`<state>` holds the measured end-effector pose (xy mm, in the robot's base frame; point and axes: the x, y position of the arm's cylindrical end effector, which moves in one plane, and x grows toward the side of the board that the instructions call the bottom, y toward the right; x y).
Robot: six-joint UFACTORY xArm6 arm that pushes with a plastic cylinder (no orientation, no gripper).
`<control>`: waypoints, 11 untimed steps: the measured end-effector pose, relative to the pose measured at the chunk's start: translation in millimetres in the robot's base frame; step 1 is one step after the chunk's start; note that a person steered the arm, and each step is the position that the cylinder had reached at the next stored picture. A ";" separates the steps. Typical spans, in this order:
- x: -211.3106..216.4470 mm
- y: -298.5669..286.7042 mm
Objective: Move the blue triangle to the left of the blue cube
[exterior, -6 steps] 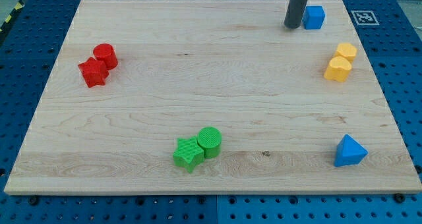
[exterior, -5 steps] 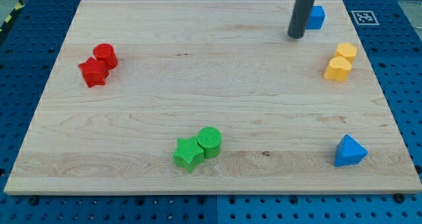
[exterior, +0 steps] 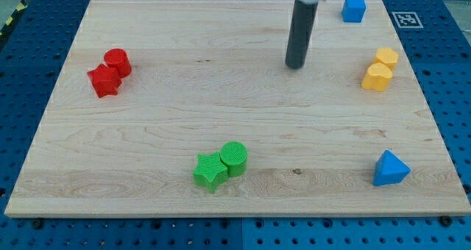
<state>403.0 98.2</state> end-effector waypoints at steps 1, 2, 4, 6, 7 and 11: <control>80.0 45.7; 113.9 129.4; 175.2 231.5; 177.7 102.5; 128.3 62.7; 168.9 37.8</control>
<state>571.9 136.0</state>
